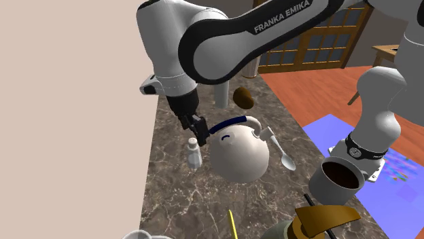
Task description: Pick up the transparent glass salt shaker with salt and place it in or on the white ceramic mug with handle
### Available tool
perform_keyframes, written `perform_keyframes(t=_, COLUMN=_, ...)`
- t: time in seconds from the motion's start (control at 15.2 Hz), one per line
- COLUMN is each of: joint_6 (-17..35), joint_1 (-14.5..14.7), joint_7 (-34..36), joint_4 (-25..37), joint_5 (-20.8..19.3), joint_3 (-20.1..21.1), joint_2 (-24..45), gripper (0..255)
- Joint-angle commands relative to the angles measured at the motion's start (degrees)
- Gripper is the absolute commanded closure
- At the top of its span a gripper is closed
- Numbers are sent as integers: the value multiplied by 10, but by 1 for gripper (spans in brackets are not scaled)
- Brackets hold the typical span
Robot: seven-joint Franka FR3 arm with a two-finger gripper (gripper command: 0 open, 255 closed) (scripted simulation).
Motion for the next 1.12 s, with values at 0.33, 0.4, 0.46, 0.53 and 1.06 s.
perform_keyframes(t=0.33, joint_6=43, joint_1=-1, joint_7=-6, joint_4=-29, joint_5=5, joint_3=2, joint_2=15, gripper=0)
perform_keyframes(t=0.4, joint_6=43, joint_1=-1, joint_7=-6, joint_4=-29, joint_5=5, joint_3=2, joint_2=15, gripper=0)
perform_keyframes(t=0.46, joint_6=43, joint_1=-1, joint_7=-6, joint_4=-29, joint_5=5, joint_3=2, joint_2=15, gripper=0)
perform_keyframes(t=0.53, joint_6=43, joint_1=-1, joint_7=-6, joint_4=-29, joint_5=5, joint_3=2, joint_2=15, gripper=0)
perform_keyframes(t=1.06, joint_6=43, joint_1=-1, joint_7=-6, joint_4=-29, joint_5=5, joint_3=2, joint_2=15, gripper=255)
